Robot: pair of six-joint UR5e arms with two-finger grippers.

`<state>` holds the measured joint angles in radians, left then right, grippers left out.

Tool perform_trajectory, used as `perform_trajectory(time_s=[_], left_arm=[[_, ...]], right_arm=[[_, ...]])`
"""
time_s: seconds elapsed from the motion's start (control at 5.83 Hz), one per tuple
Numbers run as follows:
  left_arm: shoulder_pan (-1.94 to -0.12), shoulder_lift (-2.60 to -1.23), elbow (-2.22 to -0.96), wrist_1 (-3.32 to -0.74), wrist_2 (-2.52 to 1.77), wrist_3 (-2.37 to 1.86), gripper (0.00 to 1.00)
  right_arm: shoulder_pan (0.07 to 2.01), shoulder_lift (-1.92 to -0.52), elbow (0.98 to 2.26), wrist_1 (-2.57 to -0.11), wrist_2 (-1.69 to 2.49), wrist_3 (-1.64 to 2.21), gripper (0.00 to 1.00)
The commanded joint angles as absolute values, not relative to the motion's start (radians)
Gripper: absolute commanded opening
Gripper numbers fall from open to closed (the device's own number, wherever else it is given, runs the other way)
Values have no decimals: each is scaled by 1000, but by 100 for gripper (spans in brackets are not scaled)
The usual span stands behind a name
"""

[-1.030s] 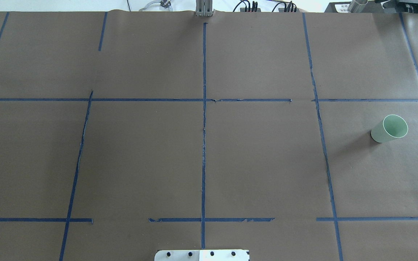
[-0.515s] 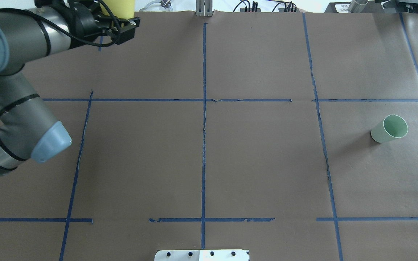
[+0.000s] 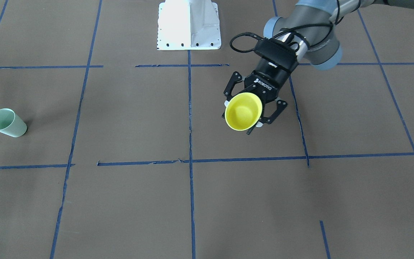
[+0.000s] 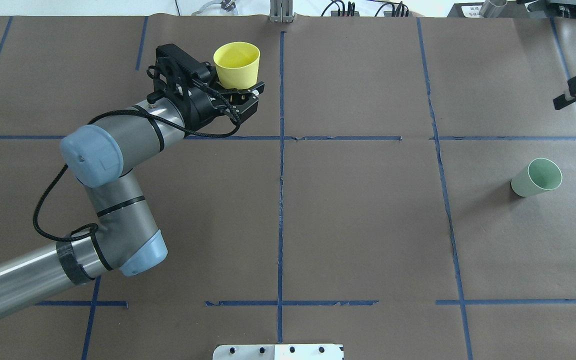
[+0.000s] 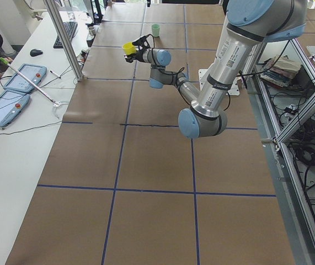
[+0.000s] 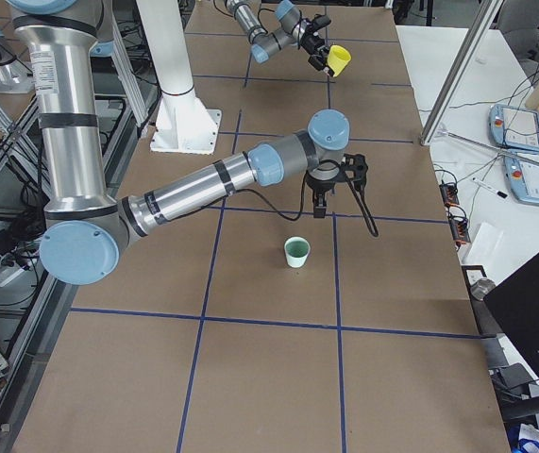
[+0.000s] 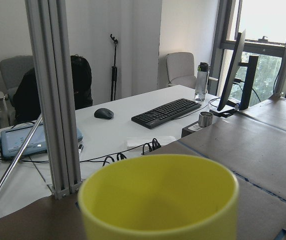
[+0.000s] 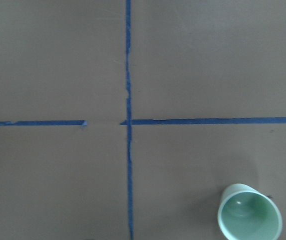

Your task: Transfer and stack yellow cup on green cup

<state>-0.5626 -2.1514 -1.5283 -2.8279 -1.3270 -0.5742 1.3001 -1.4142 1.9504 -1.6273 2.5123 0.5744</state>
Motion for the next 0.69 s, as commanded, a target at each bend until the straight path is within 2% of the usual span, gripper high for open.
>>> perform_trajectory(time_s=[0.0,0.17,0.34,0.51], left_arm=[[-474,-2209,-1470,-2884,-1223,-574,34],[-462,-2212,-1467,-2884,-1223,-572,34],[-450,-2214,-1463,-2884,-1223,-572,34],[-442,-2214,-1463,-2884,-1223,-572,34]], right_arm=[[1205,-1167,1956,-1825,2513,722,100],[1150,-1019,1945,-1980,2502,771,100],[1108,-920,1928,-2029,2500,863,100],[1085,-761,1823,-2107,2499,897,100]])
